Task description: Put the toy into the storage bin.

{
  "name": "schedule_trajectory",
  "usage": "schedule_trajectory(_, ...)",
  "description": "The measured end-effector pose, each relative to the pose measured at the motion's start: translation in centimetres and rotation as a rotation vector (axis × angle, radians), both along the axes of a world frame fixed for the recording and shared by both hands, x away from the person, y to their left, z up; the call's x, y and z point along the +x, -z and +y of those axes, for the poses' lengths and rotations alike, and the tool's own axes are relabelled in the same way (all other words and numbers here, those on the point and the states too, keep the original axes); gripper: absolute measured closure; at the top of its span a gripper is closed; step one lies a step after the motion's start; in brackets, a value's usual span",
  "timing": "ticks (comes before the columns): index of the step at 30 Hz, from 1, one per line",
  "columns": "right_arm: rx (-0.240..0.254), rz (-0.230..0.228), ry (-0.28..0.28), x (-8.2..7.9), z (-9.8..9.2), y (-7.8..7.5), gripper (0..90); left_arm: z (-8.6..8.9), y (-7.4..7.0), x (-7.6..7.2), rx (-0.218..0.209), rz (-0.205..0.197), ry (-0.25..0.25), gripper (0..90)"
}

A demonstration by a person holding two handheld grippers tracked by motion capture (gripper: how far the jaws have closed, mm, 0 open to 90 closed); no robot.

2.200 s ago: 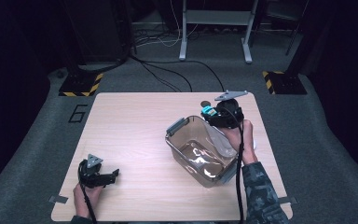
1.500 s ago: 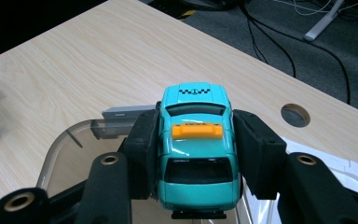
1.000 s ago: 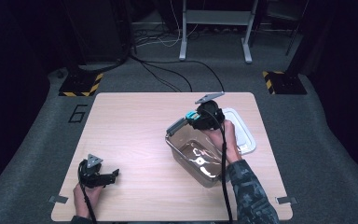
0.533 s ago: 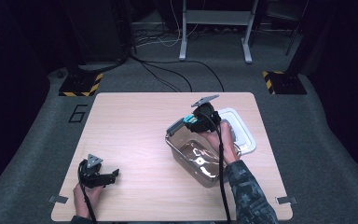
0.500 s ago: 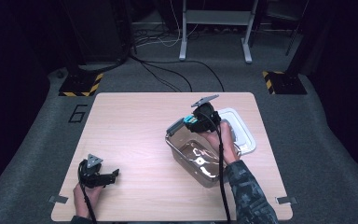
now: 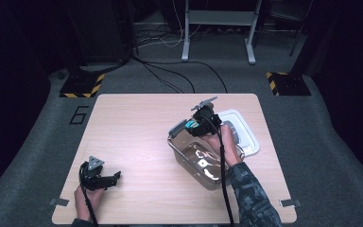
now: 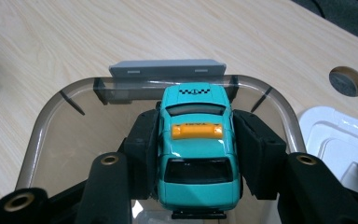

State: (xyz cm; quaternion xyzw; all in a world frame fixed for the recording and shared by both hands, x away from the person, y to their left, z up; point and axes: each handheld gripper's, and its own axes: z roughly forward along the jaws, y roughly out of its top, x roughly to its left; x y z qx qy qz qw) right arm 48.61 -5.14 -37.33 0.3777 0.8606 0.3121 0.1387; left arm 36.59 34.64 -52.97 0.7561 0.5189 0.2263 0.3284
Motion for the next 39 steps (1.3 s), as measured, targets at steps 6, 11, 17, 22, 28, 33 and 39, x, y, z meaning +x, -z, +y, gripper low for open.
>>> schedule_trajectory(6,-0.020,0.026,0.001,0.2,0.3,0.3,52.4,0.0,0.0,0.0,0.000,0.000,0.000,9.7)
schedule_trajectory(11,-0.043,0.048,-0.001,0.3,0.5,0.6,52.4,0.0,0.0,0.0,0.000,0.000,0.000,9.7)
schedule_trajectory(17,-0.051,0.076,0.000,0.4,0.9,1.0,52.4,0.0,0.0,0.0,0.000,0.000,0.000,9.7)
schedule_trajectory(22,-0.064,0.099,0.006,0.6,1.0,1.3,52.3,0.0,0.0,0.0,0.000,0.000,0.000,9.7)
schedule_trajectory(28,-0.073,0.119,0.012,0.7,1.1,1.7,52.3,0.0,0.0,0.0,0.000,0.000,0.000,9.8)
schedule_trajectory(33,-0.085,0.136,0.008,0.9,1.3,2.1,52.3,0.0,0.0,0.0,0.000,0.000,0.001,9.7)
schedule_trajectory(39,-0.090,0.148,0.000,0.9,1.5,2.4,52.2,0.0,0.0,0.0,0.000,0.000,0.001,9.8)
